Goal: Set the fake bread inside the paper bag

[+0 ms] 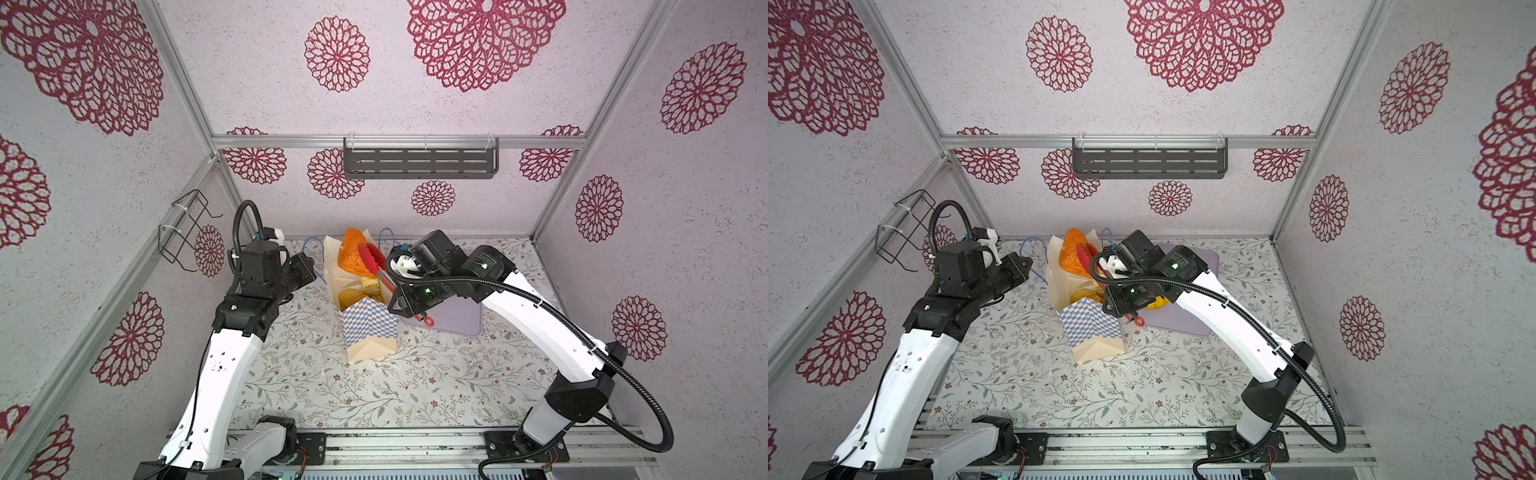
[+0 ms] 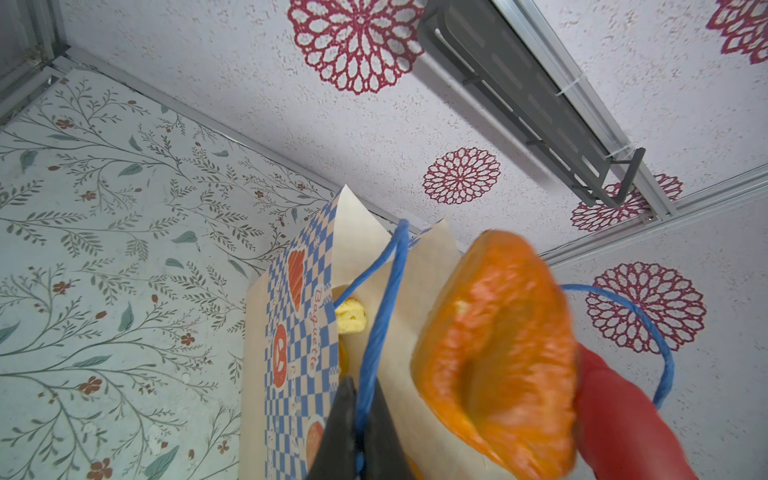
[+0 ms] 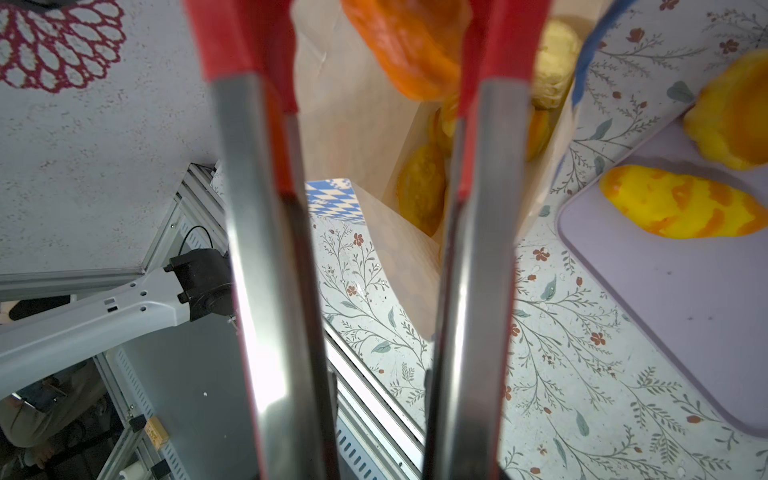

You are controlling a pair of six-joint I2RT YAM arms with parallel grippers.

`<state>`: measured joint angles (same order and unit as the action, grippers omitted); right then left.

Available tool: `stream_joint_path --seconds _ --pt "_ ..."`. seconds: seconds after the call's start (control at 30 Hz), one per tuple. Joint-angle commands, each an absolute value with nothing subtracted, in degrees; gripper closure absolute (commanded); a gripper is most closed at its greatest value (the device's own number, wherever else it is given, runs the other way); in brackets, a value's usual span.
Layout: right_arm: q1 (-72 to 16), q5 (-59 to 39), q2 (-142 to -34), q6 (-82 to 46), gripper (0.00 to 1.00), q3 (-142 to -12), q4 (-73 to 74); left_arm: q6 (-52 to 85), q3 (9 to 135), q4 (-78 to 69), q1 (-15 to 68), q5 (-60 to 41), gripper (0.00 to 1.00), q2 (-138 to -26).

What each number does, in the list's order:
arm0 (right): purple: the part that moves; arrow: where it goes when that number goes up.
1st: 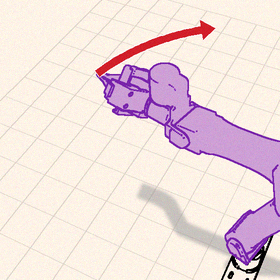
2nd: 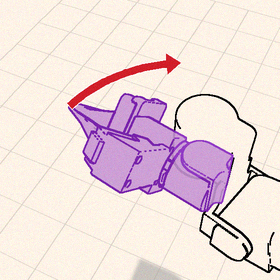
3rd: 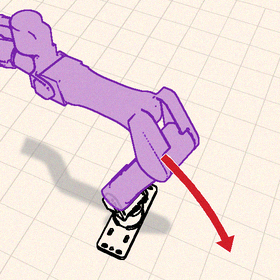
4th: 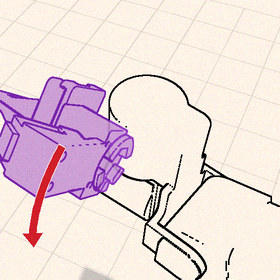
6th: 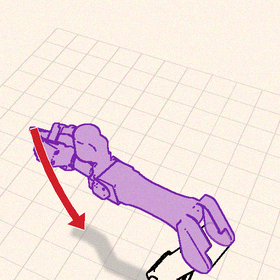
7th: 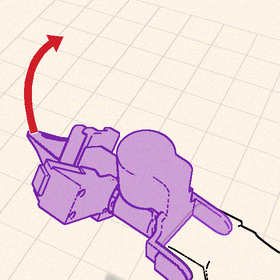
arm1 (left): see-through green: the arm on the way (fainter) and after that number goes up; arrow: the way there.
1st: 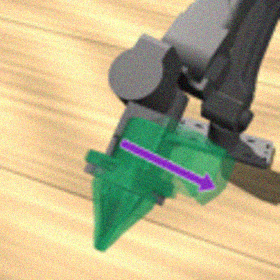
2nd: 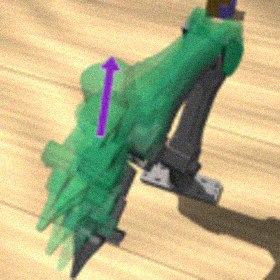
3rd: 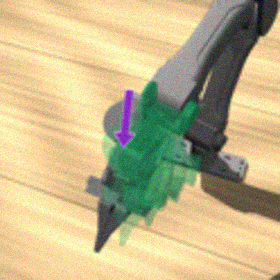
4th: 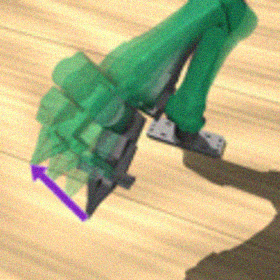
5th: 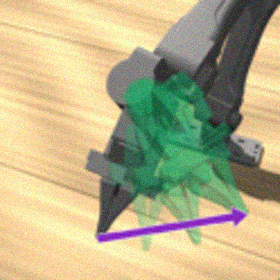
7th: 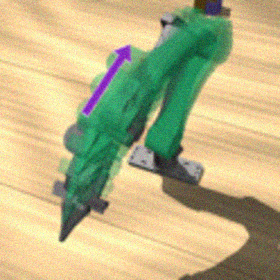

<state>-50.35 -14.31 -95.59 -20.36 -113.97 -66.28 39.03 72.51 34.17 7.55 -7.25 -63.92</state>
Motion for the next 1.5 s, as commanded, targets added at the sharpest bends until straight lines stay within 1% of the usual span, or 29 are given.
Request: stream_joint_path --seconds 0.0,0.1,0.27,0.33,0.43,0.53,0.6,0.67,0.77,0.87,1.03,1.27,1.47 --pt "-50.3 -13.0 -95.7 -18.7 0.56 -116.1 -65.2 38.4 74.1 33.8 7.1 -7.9 0.95 -64.3" --pt "-50.3 -13.1 -96.0 -18.3 0.54 -117.2 -64.5 38.9 73.9 33.3 7.1 -8.2 0.97 -64.5" --pt "-49.6 -11.0 -96.0 -17.5 0.55 -121.8 -64.2 39.7 73.3 32.4 7.1 -8.6 0.97 -64.7" --pt "-48.3 -8.7 -95.3 -17.2 0.55 -124.5 -64.7 39.8 73.4 32.5 7.1 -8.7 0.97 -65.1" --pt "-43.2 -6.7 -91.8 -17.7 0.56 -124.8 -64.4 39.2 75.0 34.1 7.1 -8.8 0.96 -65.9" --pt "-34.5 -7.4 -85.8 -18.0 0.57 -118.4 -61.5 39.1 74.9 33.6 7.1 -8.4 0.94 -65.4" --pt "-28.8 -8.2 -81.8 -17.4 0.57 -111.9 -59.2 38.9 75.1 33.6 7.1 -8.6 0.94 -65.4" --pt "-24.8 -8.3 -79.9 -16.8 0.57 -106.1 -58.1 39.1 74.8 33.1 7.1 -8.7 0.93 -65.2" --pt "-21.0 -11.2 -79.3 -16.4 0.57 -95.1 -54.6 39.4 74.4 32.9 7.0 -8.8 0.93 -65.2" --pt "-19.8 -13.1 -82.6 -16.1 0.58 -88.0 -51.8 39.2 74.4 33.0 7.0 -8.9 0.91 -65.2" --pt "-20.2 -13.2 -91.9 -13.6 0.60 -86.8 -52.3 38.5 74.6 33.7 7.0 -9.1 0.89 -65.6" --pt "-24.7 -10.6 -104.9 -9.4 0.60 -98.6 -61.4 38.5 72.9 32.8 7.0 -9.2 0.88 -65.1" --pt "-26.2 -8.8 -111.4 -8.6 0.53 -105.9 -66.5 38.2 72.9 31.4 7.0 -10.1 0.86 -65.1"
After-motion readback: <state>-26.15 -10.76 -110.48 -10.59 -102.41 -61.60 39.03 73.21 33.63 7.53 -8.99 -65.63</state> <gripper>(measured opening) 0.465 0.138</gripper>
